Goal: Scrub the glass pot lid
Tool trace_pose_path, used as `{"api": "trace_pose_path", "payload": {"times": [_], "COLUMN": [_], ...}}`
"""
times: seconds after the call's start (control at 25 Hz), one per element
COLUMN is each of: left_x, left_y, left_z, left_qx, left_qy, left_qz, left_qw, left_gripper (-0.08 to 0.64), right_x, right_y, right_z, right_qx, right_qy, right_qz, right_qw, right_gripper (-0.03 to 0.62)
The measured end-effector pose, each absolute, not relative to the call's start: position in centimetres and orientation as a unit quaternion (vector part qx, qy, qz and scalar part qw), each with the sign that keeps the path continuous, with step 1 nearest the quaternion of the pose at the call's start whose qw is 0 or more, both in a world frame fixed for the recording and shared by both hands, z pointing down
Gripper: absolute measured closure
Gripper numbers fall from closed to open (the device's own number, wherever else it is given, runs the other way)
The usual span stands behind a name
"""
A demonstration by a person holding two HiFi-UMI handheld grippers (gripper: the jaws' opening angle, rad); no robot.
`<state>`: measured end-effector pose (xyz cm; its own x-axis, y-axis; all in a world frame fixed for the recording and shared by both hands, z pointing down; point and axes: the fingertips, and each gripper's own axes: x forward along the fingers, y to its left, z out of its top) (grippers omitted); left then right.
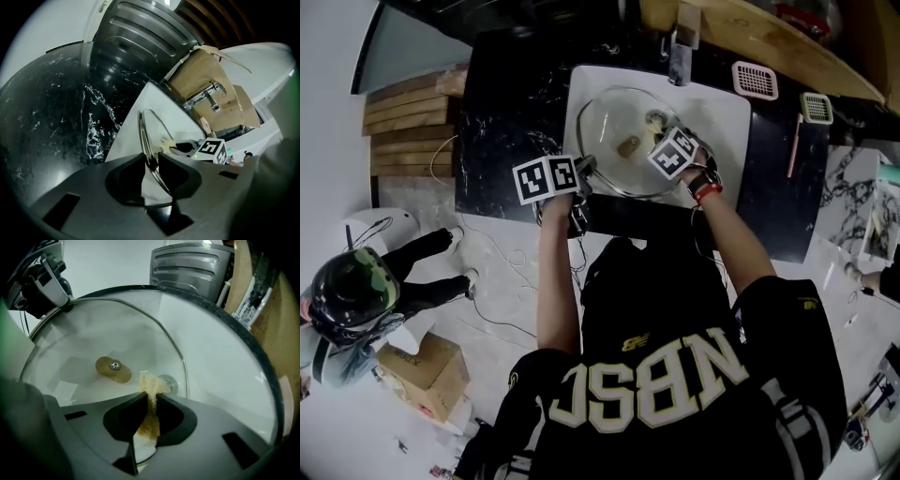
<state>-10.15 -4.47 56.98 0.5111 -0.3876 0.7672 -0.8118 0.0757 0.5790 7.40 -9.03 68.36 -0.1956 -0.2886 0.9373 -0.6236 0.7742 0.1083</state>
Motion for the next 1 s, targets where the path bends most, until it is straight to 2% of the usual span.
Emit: {"api": "trace_pose_path", "payload": {"times": [0.36,0.6,0.76,1.0], "left_x": [-10.1,-10.0,-10.1,-10.2], "left_y": [-4.5,-5.1,-4.6,-3.2], "left_z": [57.0,57.1,57.4,55.3], "left_qx": [0.657,0.664,0.670,0.716], "left_qy": [-0.458,-0.459,-0.436,-0.409], "left_qz": [0.187,0.191,0.200,0.202], "left_qw": [0.569,0.559,0.566,0.528], "left_gripper": [0.460,0.456,0.442,0.420], "right_x": [4.7,1.8,1.1,4.2], "right_y": [-5.0,-4.2,-3.9,-4.6], "right_z": [66.3,64.5,61.8,53.8], "right_qx": [0.252,0.228,0.245,0.334], "right_qy": [-0.767,-0.789,-0.815,-0.841], "right_qz": [0.179,0.200,0.264,0.324], "right_qw": [0.562,0.533,0.454,0.277], "right_gripper": [0.541,0.531,0.526,0.526]}}
